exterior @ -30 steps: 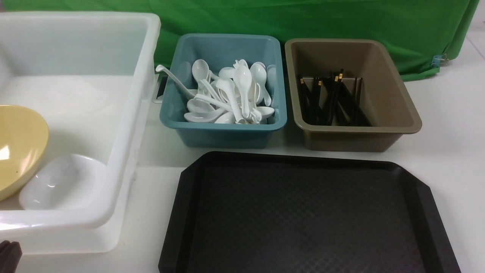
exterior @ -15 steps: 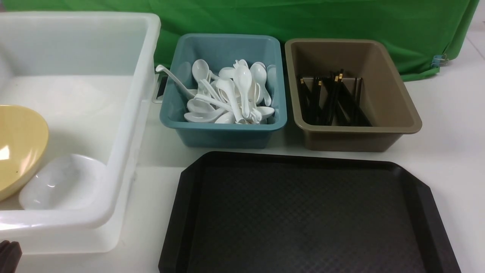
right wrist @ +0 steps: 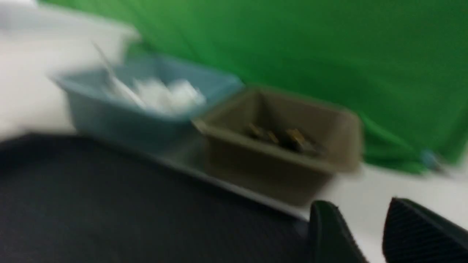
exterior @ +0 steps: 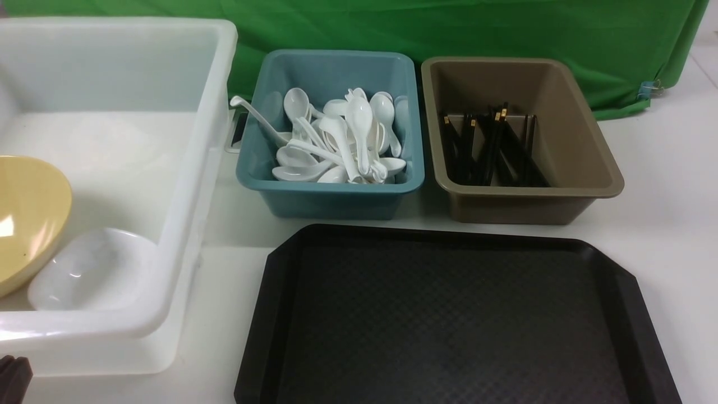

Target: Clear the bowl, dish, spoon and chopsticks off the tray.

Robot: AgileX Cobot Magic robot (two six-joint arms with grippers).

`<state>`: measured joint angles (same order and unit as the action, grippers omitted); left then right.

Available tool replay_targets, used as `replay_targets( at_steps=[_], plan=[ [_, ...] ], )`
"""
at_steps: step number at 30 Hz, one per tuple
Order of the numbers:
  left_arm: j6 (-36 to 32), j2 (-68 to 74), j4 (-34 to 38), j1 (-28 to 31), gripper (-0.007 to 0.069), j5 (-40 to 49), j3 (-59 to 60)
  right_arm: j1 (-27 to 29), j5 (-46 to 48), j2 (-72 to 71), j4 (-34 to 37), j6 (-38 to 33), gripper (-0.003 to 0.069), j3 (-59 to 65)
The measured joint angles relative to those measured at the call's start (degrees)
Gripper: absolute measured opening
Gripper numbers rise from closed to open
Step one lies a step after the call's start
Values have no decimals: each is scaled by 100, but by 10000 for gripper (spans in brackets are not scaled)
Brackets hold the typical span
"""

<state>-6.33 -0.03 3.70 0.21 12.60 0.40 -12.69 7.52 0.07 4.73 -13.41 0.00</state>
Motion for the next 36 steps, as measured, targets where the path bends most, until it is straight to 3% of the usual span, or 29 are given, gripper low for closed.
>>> replay_targets(
  at_steps=[3,6,13,36],
  plan=[
    [0,0,0,0,-1,-5,0,808,593,0,-29,-250,233,54],
    [0,0,0,0,-1,-5,0,1134,687,0,-35,-189,235,54],
    [0,0,0,0,-1,-5,0,1169,705,0,-37,169,239,54],
    [6,0,0,0,-1,-5,0,1169,705,0,-42,185,241,54]
  ],
)
